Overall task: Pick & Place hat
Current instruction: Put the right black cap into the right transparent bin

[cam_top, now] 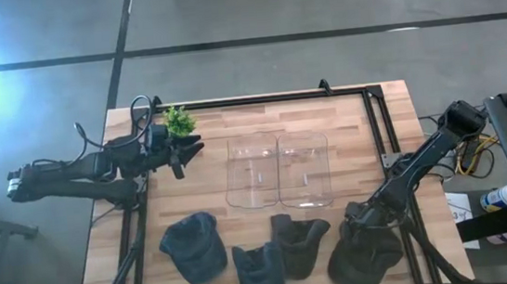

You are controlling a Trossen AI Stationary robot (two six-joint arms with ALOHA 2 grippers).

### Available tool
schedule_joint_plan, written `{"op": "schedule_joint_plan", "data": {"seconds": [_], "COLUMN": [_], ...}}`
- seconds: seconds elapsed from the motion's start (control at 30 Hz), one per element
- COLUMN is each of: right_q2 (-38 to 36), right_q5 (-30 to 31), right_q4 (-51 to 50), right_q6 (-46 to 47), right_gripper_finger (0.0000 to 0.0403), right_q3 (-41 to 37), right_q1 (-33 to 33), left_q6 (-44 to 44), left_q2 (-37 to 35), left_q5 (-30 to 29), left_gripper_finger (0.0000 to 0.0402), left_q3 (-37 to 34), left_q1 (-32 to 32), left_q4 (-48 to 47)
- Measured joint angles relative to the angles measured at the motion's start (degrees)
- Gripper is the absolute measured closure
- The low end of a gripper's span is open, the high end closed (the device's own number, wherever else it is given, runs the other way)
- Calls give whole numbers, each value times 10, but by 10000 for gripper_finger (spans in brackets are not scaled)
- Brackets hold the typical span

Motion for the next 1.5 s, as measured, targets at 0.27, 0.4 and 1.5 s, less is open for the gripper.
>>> {"op": "schedule_joint_plan", "data": {"seconds": [0.27,0.4,1.5], "right_q2": [-5,-16,-134], "right_q5": [20,49,269], "right_q4": [-7,-47,-539], "right_q6": [-7,-9,24], "right_gripper_finger": [393,394,395], "right_q3": [25,66,316], "right_q1": [0,0,10], "left_q6": [0,0,-1], "left_q2": [0,0,0], "left_q5": [0,0,2], "left_gripper_finger": [236,236,236], "left_q3": [0,0,-1], "left_q1": [0,0,0], "left_q4": [0,0,0]}}
